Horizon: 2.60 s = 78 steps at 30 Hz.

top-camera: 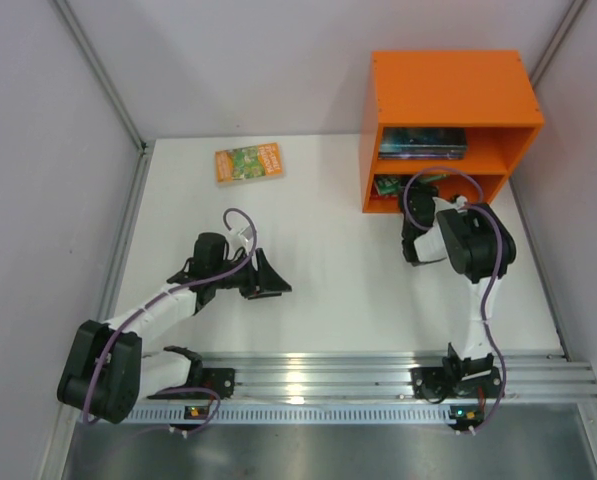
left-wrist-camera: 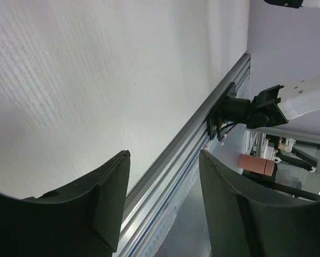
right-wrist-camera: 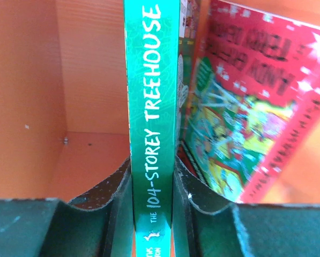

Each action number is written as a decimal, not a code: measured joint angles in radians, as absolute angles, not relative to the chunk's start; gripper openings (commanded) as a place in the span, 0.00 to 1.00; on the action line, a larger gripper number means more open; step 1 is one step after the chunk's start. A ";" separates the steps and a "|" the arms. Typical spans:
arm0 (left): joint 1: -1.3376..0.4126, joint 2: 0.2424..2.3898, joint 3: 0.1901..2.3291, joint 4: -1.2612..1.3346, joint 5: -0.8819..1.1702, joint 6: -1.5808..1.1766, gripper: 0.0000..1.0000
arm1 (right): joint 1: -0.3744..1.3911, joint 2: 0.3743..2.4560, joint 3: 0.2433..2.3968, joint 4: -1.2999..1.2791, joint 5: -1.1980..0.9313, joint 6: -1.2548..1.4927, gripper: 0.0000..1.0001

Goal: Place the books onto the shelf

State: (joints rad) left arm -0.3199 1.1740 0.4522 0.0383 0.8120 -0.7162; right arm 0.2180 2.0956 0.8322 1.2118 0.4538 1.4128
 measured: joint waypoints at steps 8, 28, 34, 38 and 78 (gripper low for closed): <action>-0.322 1.180 0.452 0.039 0.819 -0.716 0.60 | 0.242 2.088 0.791 1.206 0.408 1.424 0.40; -0.323 1.181 0.450 0.037 0.818 -0.715 0.59 | 0.220 1.945 0.752 0.936 0.110 1.441 0.51; -0.323 1.167 0.447 0.029 0.815 -0.715 0.59 | 0.198 1.937 0.745 0.867 0.054 1.444 0.52; -0.323 1.146 0.443 0.029 0.813 -0.715 0.59 | 0.187 1.929 0.744 0.857 0.030 1.444 0.52; -0.344 1.107 0.397 -0.001 0.763 -0.736 0.58 | 0.126 1.918 0.751 0.828 -0.028 1.478 0.15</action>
